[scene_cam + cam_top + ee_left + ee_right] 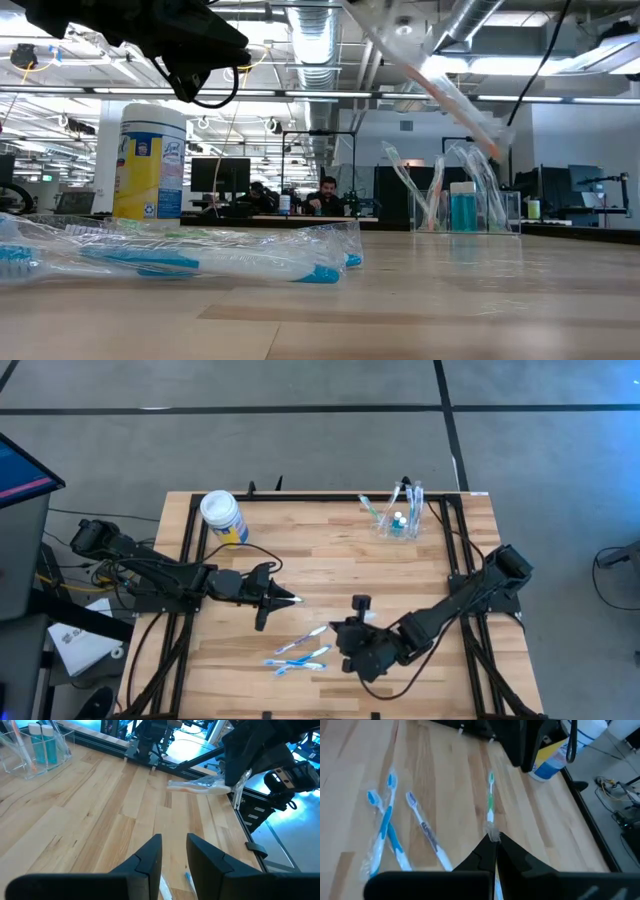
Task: Pick & Place toothbrushing station
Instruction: Put the orange toothbrush into the right transparent organizer
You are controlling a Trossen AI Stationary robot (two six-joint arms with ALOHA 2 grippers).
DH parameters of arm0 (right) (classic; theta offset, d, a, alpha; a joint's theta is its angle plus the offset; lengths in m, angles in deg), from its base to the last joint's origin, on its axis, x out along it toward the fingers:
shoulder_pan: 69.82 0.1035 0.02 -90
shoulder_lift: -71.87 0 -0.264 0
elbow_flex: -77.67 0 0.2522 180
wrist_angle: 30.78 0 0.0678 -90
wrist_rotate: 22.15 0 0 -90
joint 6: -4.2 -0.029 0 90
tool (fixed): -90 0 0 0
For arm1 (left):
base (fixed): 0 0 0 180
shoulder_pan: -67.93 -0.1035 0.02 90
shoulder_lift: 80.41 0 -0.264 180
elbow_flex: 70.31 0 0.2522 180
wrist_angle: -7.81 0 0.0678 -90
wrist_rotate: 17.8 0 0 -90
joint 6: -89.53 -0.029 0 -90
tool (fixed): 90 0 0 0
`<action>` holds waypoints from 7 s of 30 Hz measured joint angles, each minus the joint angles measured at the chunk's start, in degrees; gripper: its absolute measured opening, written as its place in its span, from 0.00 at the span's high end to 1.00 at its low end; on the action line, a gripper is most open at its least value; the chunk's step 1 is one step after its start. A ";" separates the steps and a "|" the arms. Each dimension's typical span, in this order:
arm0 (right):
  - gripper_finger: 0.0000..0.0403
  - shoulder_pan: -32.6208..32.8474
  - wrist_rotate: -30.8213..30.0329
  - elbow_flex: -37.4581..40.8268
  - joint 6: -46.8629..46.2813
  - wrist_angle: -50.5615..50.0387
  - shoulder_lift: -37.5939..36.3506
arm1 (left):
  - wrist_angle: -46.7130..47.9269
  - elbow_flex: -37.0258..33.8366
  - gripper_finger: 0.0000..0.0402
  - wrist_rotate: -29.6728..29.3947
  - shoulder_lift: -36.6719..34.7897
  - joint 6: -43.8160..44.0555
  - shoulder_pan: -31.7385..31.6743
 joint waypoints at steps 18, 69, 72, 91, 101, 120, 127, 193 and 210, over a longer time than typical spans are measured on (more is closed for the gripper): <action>1.00 -8.02 7.85 0.02 12.26 13.06 0.02 | 0.02 0.00 0.79 0.04 0.00 0.00 0.00; 1.00 -35.31 44.84 0.91 18.84 22.23 -3.81 | 0.48 -0.04 0.79 1.79 0.00 -0.02 1.57; 1.00 -36.26 44.83 6.20 18.13 25.73 -6.13 | 0.46 -0.04 0.79 1.79 0.00 -0.02 1.55; 1.00 -35.83 22.80 48.93 13.07 50.91 -46.15 | -0.55 -1.57 0.79 0.96 0.02 -0.02 0.52; 1.00 -35.53 0.33 55.42 19.70 52.34 -55.31 | -0.82 -1.57 0.79 1.03 0.02 -0.02 0.52; 1.00 -41.12 -2.64 64.92 24.70 62.50 -62.41 | -1.03 -1.55 0.79 1.20 0.02 -0.04 0.52; 1.00 -41.13 -7.38 64.92 26.17 60.47 -65.28 | -1.05 -1.55 0.79 1.16 0.02 -0.04 0.52; 1.00 -59.71 2.85 73.31 13.32 64.34 -60.26 | -1.31 -1.51 0.79 0.94 0.02 -0.17 0.31; 1.00 -60.62 2.85 73.31 9.57 64.50 -52.71 | -1.29 -1.51 0.79 1.03 0.02 -0.17 0.31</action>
